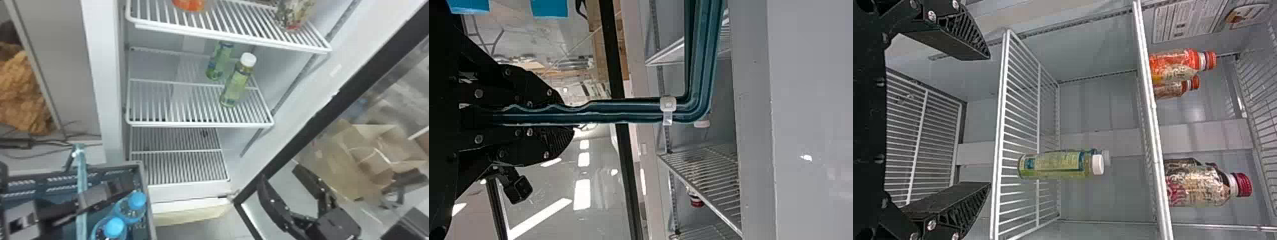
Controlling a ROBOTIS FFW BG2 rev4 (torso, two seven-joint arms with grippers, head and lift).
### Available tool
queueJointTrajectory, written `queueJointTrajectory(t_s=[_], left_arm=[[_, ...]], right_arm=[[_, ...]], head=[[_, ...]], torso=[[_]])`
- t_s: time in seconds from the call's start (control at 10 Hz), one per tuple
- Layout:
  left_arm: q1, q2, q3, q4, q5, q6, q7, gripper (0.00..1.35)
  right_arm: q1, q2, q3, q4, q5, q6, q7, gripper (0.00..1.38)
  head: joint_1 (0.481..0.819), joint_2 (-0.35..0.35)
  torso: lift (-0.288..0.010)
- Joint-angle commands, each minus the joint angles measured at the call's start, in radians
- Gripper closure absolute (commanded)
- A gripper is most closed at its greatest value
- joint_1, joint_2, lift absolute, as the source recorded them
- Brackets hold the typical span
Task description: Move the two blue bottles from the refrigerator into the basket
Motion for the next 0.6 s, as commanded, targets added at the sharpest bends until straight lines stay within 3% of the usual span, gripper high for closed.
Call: queueJointTrajectory(t_s=[0.0, 0.5], left_arm=[[0.001, 0.0, 0.0, 0.0, -0.001, 0.0, 0.0, 1.2], [0.003, -0.003, 0.0, 0.0, 0.001, -0.002, 0.002, 1.2]], right_arm=[[0.001, 0.002, -0.003, 0.0, 0.0, 0.0, 0.0, 0.16], [-0.001, 0.004, -0.005, 0.007, -0.012, 0.0, 0.0, 0.16]], head=[[0.695, -0.35], [0.695, -0.35]], torso=[[-0.22], [-0.22]])
